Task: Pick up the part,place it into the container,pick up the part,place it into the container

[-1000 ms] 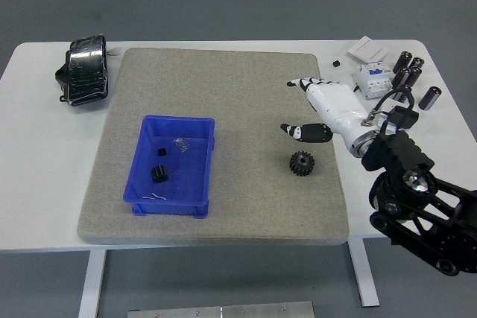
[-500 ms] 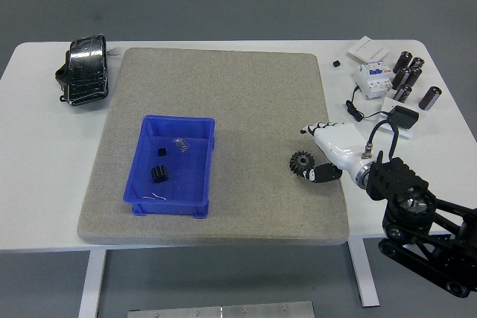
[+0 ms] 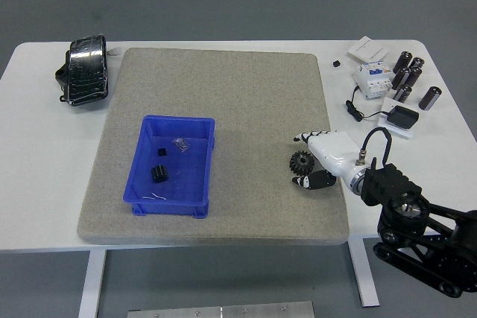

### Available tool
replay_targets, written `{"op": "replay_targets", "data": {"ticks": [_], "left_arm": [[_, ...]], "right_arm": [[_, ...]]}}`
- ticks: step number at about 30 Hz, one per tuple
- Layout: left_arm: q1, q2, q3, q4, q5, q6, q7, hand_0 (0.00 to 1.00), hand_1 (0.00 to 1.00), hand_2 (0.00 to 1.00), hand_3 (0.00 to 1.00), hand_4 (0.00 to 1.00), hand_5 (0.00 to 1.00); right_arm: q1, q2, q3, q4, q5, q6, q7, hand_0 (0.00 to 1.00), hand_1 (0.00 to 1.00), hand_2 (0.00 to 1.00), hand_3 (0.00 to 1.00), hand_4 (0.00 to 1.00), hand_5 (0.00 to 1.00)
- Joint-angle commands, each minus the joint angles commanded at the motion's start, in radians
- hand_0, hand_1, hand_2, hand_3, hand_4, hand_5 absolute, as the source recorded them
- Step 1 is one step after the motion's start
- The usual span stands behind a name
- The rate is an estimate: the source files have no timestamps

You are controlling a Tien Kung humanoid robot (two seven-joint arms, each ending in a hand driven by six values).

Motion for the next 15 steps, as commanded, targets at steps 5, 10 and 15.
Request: {"op": "replay_targets", "data": {"ticks": [5,10,15], "left_arm": [[0.000,0.002,0.007,0.001,-0.010,0.001,-0.004,0.686,0.670,0.646,0.573,0.709,0.277],[0.003,0.003,0.010,0.000,-0.013,0.000,-0.004,0.686,0.670,0.645,0.573,0.710,0.277],[0.001,0.004,0.015,0.001,-0.020,0.000,-0.007,0.686,0.670,0.646,0.573,0.710,0.276]], "right_arm": [[0.003,0.006,-0.017,-0.033,0.015,-0.038,0.028,0.330,0.561,0.612,0.682,0.685,0.381],[0.003,0.005,-0.037,-0.050,0.018,-0.047,0.039,0.319,0.541,0.580,0.675,0.669,0.371],[0.003,0.001,-0.043,-0.053,0.018,-0.050,0.041,0.312,0.530,0.555,0.673,0.658,0.366]]}}
